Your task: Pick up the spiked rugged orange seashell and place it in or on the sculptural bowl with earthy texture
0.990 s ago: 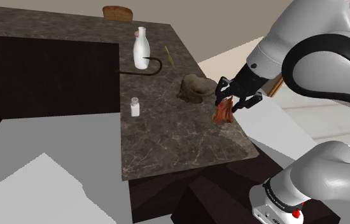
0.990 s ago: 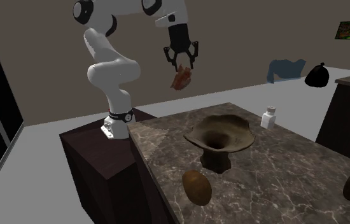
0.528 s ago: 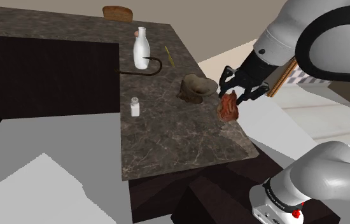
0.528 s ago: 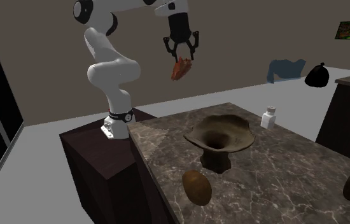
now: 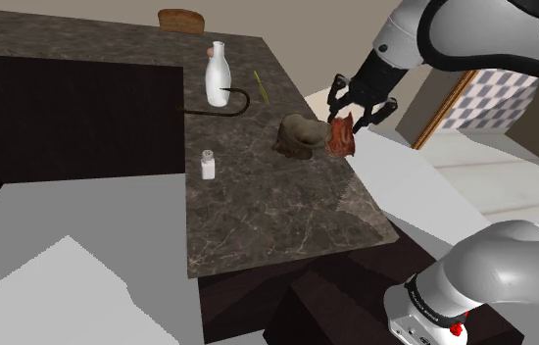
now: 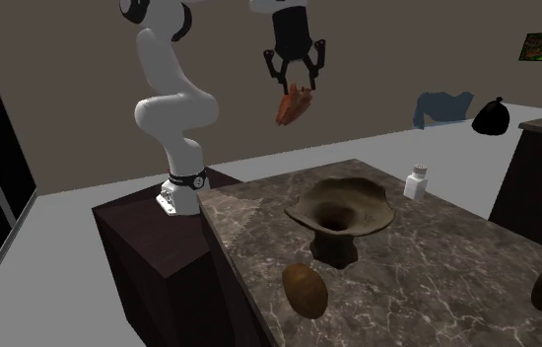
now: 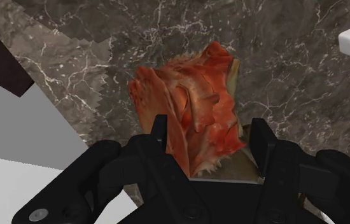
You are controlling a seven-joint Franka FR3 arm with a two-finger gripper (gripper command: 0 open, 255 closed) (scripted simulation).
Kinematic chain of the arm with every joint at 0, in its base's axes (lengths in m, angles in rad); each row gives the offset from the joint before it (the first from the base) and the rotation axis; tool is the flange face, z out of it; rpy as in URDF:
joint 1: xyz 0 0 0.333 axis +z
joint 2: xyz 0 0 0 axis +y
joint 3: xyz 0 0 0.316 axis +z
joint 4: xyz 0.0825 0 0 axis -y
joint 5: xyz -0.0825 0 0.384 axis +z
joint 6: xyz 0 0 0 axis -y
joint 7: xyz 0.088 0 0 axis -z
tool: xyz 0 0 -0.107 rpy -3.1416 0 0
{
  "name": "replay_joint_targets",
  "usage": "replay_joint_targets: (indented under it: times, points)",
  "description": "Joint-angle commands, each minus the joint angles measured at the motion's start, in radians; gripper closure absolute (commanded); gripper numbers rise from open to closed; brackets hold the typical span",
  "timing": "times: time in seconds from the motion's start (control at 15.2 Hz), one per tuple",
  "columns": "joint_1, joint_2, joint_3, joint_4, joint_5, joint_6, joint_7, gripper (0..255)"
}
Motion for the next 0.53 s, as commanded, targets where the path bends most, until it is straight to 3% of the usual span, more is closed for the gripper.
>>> replay_joint_targets:
  times: [0.0, 0.46]
  points:
    - [-0.022, 0.074, -0.002, 0.046, -0.017, 0.026, -0.014, 255]
    - [-0.091, 0.333, -0.012, 0.254, -0.085, 0.069, -0.052, 255]
